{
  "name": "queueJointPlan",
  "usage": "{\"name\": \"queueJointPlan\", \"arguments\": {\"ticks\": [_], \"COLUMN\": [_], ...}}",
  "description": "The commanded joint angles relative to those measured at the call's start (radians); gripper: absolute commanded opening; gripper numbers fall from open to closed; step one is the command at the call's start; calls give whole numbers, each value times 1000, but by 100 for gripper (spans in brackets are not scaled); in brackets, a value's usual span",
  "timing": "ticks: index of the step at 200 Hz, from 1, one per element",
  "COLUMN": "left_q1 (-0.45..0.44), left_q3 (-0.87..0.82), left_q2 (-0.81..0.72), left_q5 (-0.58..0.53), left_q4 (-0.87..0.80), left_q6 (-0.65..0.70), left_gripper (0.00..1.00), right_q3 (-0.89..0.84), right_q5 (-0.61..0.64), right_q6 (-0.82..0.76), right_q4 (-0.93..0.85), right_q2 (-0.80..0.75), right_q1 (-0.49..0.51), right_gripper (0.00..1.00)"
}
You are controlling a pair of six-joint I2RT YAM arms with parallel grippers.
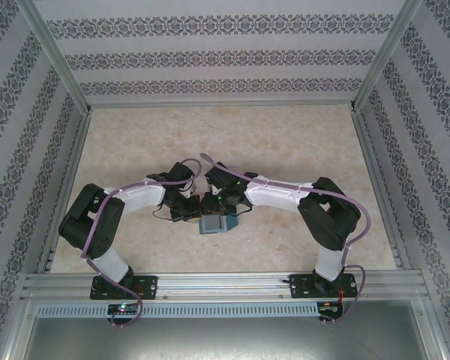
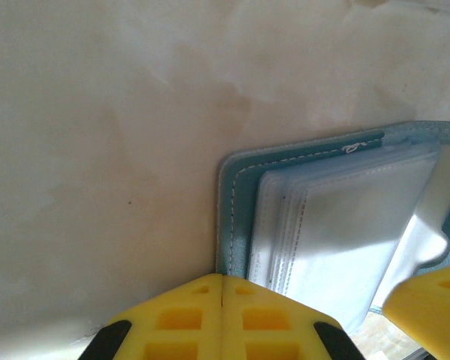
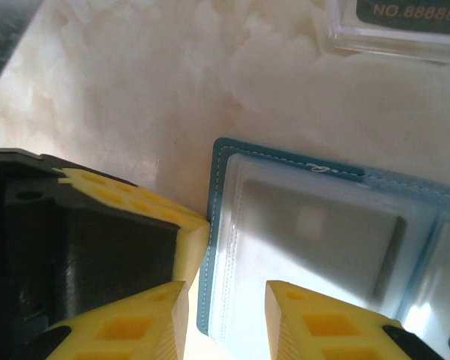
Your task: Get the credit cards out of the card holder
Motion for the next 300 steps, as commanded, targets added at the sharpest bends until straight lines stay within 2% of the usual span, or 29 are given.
{"name": "queueJointPlan", "arguments": {"ticks": [1,62,152,241,258,300], "left_q1": [-8,-8,-8,-7,-7,-8], "left_q3": [-26,-26,-30,-19,-17,-18], "left_q2": [0,4,6,16,14,19], "left_q5": [8,13,11,13,10,9], "left_q4": [11,14,12,10,6,9], "left_q6": [23,23,27,26,28,24], "left_gripper": [4,4,3,4,4,4], "right_q3": [26,28,94,216,223,161], "right_q5": [-8,21,190,362,367,201], "right_q6": [12,21,-23,-102,-108,-70], "right_q4": [-7,-28,-229,-450,-447,-264], "right_q2": [30,71,38,77,72,42], "right_q1": [12,19,44,79,86,89], "right_gripper": [32,28,43,59,56,28]}}
